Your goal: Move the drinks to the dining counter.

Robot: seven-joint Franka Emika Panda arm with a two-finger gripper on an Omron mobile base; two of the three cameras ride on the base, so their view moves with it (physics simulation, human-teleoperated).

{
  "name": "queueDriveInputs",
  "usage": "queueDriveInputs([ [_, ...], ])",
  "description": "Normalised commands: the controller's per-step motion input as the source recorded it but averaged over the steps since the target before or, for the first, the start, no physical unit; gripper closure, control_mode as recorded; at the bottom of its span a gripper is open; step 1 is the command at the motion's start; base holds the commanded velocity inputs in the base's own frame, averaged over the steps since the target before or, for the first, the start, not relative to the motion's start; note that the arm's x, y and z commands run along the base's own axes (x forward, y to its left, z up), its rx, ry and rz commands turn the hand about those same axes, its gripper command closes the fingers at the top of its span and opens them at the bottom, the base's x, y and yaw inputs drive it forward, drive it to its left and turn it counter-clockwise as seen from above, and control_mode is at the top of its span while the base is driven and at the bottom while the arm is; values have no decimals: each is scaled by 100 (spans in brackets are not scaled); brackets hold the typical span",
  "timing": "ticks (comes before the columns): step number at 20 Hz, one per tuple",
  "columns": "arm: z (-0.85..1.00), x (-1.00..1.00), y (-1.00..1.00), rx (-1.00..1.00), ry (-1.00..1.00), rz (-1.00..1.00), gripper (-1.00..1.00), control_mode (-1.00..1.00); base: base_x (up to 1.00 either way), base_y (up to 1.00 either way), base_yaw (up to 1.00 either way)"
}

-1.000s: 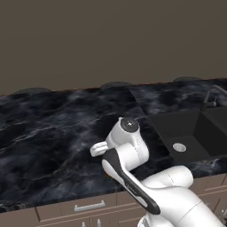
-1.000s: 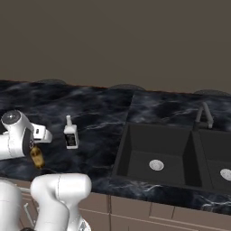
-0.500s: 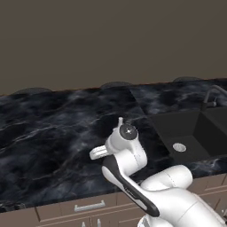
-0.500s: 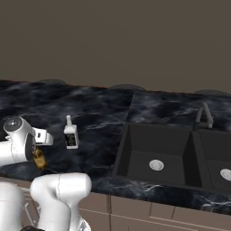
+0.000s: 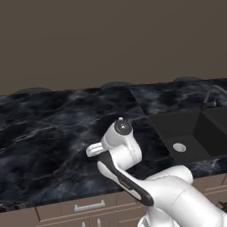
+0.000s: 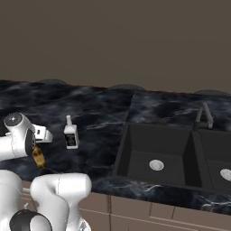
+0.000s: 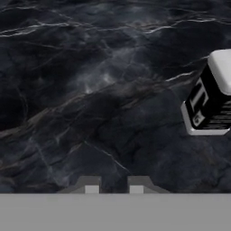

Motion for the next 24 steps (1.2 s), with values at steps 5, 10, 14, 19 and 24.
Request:
queueDriveInputs([
  [5,-21,1,0,2,-1,0,-100,-100,0,0,0],
  [10,-6,0,0,1,-7,0,-100,-100,0,0,0],
  [14,-1,0,-3,0,-13,0,-100,-100,0,0,0],
  [19,0,-1,-16,5,-21,0,-100,-100,0,0,0],
  [24,27,-6,-10,15,-17,0,-100,-100,0,0,0],
])
